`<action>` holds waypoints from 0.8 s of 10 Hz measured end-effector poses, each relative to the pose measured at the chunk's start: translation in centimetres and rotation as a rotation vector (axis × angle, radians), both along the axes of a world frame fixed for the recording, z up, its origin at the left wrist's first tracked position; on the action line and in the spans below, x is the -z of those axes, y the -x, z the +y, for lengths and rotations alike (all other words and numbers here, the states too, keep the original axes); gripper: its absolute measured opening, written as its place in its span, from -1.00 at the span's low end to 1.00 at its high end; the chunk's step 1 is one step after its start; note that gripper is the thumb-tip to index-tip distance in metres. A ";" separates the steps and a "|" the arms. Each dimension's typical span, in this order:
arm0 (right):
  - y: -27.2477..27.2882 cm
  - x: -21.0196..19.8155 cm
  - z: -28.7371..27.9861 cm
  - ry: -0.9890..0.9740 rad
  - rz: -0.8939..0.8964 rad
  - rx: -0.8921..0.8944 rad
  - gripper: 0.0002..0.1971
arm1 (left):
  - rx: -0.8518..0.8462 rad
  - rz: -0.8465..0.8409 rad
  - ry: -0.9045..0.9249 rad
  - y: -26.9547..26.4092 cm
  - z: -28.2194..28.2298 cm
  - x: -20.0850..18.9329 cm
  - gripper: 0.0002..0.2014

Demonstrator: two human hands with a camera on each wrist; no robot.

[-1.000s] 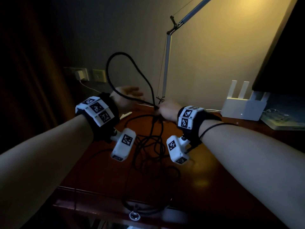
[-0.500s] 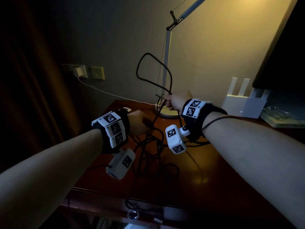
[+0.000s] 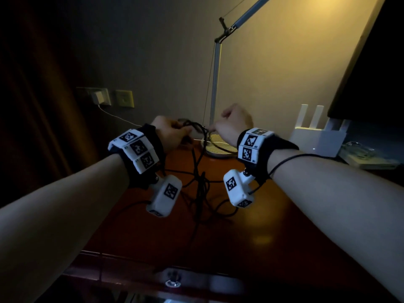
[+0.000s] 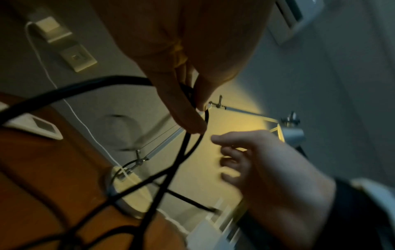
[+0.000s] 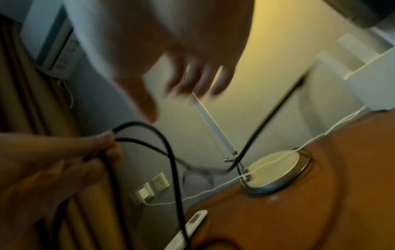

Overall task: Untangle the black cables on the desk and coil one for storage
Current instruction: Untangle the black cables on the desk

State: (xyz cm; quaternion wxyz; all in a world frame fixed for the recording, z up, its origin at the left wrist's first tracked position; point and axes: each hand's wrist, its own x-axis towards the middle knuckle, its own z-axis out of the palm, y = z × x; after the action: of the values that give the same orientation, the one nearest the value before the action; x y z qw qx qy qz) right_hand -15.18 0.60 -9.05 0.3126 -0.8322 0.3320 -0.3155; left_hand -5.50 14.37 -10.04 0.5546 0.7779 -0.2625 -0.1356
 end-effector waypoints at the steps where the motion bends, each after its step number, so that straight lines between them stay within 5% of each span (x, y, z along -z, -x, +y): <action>1: 0.0 0.0 1.5 -0.051 0.130 -0.337 -0.90 | -0.041 0.040 0.103 0.1 -0.1 -0.8 -0.80; 3: -0.1 0.7 2.3 -0.103 0.597 -0.531 -0.88 | -0.096 0.162 0.342 1.0 0.1 -1.3 -0.79; 4: -0.1 1.4 1.8 -0.055 0.545 -0.553 -0.85 | -0.051 0.194 0.347 1.2 0.8 -1.6 -0.82; 6: -1.3 1.7 -0.2 -0.171 0.244 -0.392 -0.85 | 0.121 0.172 0.033 2.0 1.5 -1.9 -0.76; 8: -0.8 0.5 0.8 -0.508 0.079 -0.378 -0.77 | 0.216 0.225 -0.254 3.3 1.2 -0.4 -0.67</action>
State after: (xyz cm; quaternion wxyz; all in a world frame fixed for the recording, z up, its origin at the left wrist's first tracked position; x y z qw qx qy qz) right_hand -14.38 1.36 -9.51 0.5504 -0.7860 0.2515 -0.1263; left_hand -8.82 15.60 -9.61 0.4603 0.7889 -0.2616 -0.3121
